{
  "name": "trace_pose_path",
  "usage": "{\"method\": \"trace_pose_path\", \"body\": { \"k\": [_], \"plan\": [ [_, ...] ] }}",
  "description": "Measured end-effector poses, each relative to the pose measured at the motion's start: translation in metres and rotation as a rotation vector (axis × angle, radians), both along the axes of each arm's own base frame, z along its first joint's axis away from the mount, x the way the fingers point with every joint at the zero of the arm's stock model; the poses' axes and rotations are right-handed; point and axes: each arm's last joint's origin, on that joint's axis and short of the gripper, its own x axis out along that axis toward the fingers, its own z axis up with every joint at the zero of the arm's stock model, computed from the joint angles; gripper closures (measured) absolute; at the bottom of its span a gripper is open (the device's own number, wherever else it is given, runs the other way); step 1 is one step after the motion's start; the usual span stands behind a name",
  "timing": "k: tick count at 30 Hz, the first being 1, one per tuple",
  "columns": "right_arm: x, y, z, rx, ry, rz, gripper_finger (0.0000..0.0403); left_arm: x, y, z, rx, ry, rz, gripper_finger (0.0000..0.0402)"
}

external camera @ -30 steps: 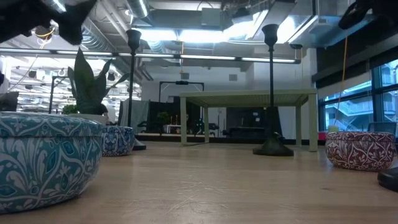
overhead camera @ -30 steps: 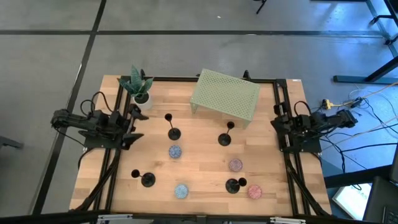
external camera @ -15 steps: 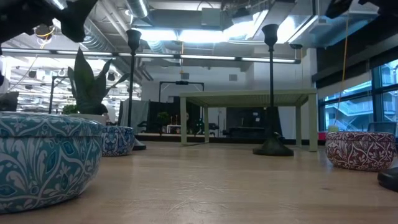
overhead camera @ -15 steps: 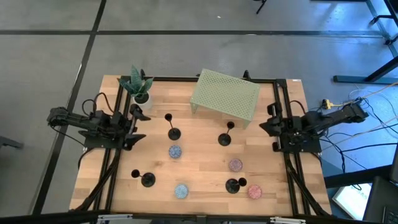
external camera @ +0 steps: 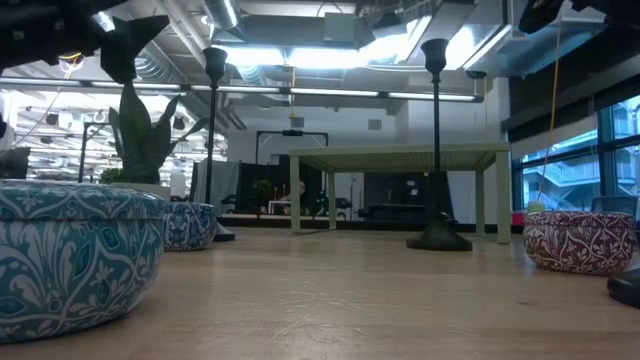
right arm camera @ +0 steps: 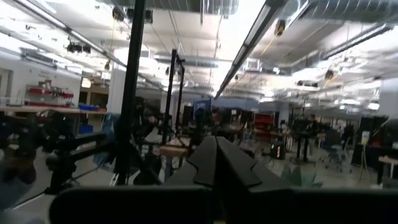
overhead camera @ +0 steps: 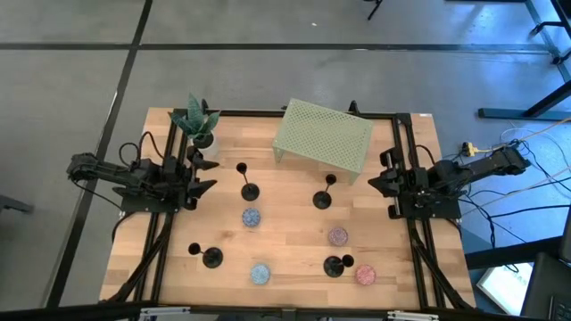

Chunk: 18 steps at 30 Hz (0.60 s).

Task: Pick & Place candle stick holders
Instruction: Put the black candle holder on the shelf

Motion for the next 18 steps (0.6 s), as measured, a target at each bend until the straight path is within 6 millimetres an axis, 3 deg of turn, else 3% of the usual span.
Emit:
{"method": "trace_pose_path", "body": {
  "k": [3,7,12,18],
  "plan": [
    [0.004,0.002,-0.002,-0.054,0.005,-0.02,0.0361,0.003,-0.001,0.01,0.022,0.062,-0.005,0.0202],
    [0.009,0.001,0.001,-0.058,-0.027,-0.109,0.0316,0.011,-0.002,0.027,0.067,0.196,0.021,0.0217],
    [0.014,0.001,-0.003,-0.048,0.012,-0.157,0.0264,0.023,-0.003,0.049,0.166,0.314,0.078,0.0199],
    [0.015,0.001,-0.004,-0.027,0.015,-0.141,0.0217,0.034,-0.006,0.059,0.188,0.387,0.05,0.016]
  ]
}}
